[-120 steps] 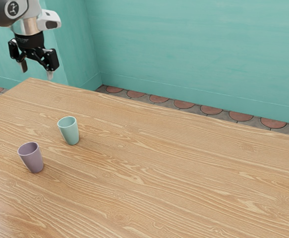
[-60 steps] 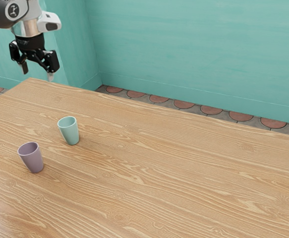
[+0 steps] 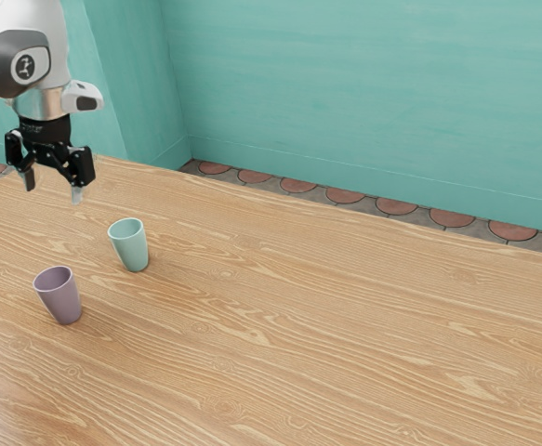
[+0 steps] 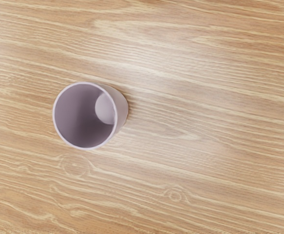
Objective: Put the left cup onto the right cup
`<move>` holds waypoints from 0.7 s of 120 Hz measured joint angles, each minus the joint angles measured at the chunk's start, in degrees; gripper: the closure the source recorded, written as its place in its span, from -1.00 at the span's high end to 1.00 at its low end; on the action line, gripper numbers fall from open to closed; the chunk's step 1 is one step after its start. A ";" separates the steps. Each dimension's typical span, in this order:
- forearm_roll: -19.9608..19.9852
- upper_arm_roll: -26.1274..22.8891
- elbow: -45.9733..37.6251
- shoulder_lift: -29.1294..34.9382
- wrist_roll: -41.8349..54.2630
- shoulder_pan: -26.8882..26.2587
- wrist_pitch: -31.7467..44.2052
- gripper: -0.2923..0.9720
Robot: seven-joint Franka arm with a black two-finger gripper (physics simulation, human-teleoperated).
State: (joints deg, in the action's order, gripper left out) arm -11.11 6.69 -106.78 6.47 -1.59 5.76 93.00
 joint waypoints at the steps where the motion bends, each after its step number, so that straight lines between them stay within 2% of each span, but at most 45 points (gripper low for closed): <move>1: 0.09 0.00 -0.20 0.00 0.00 0.23 0.00 0.54; 52: 2.36 -0.02 -5.28 -1.86 0.56 7.16 0.38 0.54; 84: 5.81 -0.01 -5.38 -5.73 1.15 10.12 1.96 0.54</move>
State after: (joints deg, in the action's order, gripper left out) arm -5.30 6.68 -112.17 0.73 -0.43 15.88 94.96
